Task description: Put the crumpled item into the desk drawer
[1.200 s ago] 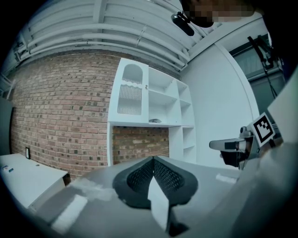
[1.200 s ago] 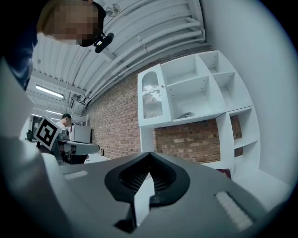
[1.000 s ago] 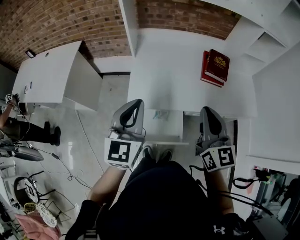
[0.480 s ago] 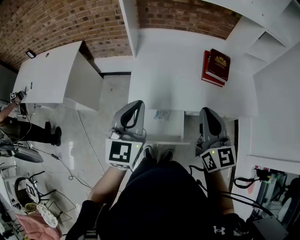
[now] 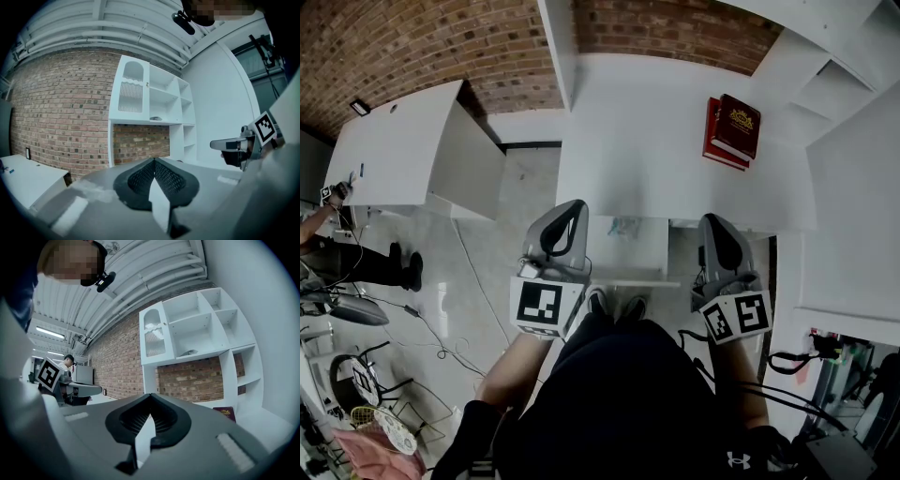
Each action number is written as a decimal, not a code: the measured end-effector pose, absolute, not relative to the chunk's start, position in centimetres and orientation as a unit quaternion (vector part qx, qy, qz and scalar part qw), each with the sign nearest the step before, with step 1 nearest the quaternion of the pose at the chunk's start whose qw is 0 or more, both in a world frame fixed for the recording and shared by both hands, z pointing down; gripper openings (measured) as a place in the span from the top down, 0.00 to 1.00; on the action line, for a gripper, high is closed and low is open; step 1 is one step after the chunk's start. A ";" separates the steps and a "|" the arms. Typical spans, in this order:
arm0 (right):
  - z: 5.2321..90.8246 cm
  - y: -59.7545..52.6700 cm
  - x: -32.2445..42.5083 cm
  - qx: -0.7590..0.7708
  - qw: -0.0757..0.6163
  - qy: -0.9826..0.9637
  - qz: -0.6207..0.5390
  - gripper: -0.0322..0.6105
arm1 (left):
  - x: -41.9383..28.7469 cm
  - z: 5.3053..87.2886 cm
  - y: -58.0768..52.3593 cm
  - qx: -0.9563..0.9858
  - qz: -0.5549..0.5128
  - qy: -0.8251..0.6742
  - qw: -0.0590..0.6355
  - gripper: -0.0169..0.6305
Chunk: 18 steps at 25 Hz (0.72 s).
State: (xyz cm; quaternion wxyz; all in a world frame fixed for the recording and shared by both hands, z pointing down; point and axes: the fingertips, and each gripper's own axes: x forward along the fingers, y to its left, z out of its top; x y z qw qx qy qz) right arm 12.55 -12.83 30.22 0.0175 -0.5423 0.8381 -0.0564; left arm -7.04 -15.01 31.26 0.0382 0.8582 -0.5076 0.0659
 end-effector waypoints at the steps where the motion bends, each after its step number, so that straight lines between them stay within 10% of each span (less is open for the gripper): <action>1: 30.2 -12.8 12.5 -0.541 0.017 0.839 -0.056 0.95 | -7.0 31.3 -15.0 0.857 0.065 -0.509 0.043 0.97; 18: 30.6 -12.4 12.0 -0.541 0.011 0.839 -0.059 0.95 | -7.2 31.9 -14.7 0.859 0.069 -0.505 0.044 0.97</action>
